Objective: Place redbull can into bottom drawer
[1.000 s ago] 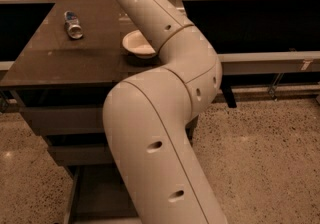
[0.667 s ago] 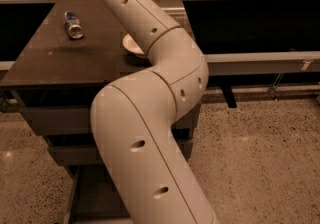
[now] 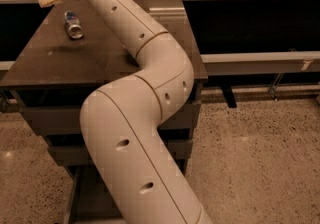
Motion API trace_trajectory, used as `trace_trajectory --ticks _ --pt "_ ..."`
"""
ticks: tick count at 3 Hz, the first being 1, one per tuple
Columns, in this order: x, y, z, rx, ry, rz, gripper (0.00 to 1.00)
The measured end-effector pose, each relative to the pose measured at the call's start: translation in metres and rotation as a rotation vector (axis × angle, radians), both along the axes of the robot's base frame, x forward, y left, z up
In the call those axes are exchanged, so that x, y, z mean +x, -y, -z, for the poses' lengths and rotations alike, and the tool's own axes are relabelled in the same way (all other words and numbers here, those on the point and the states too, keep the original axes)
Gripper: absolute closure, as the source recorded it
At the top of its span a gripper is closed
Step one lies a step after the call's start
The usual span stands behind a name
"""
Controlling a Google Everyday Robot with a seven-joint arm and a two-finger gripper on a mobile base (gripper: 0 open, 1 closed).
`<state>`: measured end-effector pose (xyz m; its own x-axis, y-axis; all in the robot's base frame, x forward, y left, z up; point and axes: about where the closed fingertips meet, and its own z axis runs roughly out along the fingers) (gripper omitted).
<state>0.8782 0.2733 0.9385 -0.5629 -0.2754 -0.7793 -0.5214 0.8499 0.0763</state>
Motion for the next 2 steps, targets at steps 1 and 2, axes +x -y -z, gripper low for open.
trace_trajectory --ticks 1,2 --pt "-0.007 -0.014 0.022 -0.006 -0.050 -0.029 0.00" --pt "-0.007 -0.019 0.052 -0.029 -0.095 -0.037 0.00"
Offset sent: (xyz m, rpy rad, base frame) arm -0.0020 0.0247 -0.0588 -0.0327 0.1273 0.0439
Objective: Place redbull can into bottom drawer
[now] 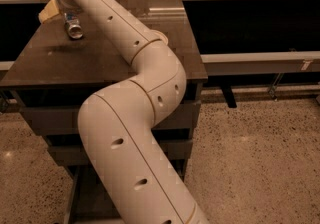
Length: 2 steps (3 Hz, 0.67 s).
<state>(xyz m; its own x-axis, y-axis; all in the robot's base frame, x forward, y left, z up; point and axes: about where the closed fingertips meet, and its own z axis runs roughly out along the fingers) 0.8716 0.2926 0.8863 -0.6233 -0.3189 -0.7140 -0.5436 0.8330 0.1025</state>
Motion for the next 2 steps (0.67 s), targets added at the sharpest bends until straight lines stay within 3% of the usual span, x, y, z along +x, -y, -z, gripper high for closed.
trace_trajectory --ticks 2 --pt "0.006 0.001 0.030 -0.041 -0.020 -0.002 0.03"
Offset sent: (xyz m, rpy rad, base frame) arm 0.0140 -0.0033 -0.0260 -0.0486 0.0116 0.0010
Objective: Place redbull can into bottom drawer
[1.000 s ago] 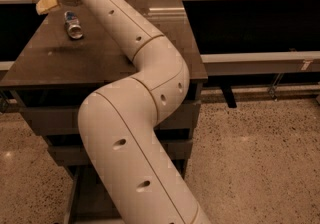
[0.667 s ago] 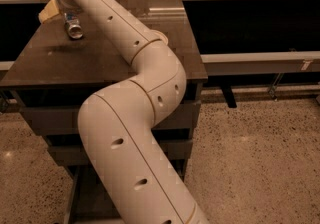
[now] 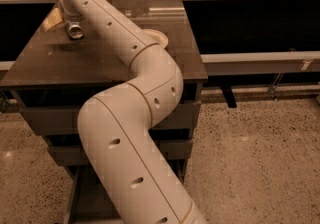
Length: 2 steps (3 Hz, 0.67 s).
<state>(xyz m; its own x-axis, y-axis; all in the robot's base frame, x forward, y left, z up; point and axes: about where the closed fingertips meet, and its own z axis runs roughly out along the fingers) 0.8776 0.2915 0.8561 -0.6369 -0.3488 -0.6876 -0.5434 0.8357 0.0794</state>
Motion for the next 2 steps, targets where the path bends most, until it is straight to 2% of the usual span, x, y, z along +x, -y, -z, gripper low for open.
trace_trajectory --ticks 1,2 --pt "0.0016 0.0009 0.0101 -0.015 -0.008 0.000 0.12" --pt "0.0051 0.0081 0.0187 -0.030 -0.016 0.014 0.39"
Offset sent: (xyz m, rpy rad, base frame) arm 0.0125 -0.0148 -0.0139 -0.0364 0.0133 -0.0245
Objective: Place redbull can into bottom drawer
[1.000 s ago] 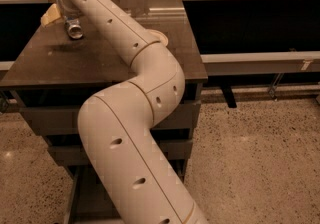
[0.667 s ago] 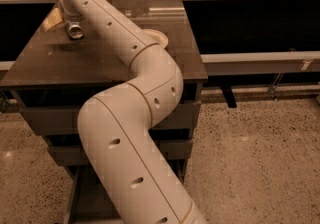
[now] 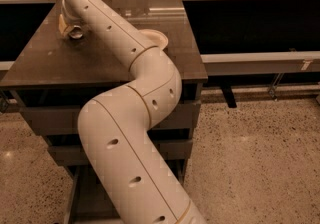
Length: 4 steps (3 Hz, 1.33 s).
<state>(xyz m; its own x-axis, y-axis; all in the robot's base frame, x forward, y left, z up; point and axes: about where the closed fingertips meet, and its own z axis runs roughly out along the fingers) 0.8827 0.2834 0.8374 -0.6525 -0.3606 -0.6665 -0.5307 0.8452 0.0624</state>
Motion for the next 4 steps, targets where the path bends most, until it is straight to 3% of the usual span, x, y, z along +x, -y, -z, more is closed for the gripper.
trace_trajectory --ticks 2,3,4 --pt "0.008 0.007 -0.004 0.014 0.019 0.025 0.85" --pt "0.010 0.017 -0.036 0.105 0.069 -0.012 1.00" --pt "-0.010 0.031 -0.114 0.287 0.181 -0.108 1.00"
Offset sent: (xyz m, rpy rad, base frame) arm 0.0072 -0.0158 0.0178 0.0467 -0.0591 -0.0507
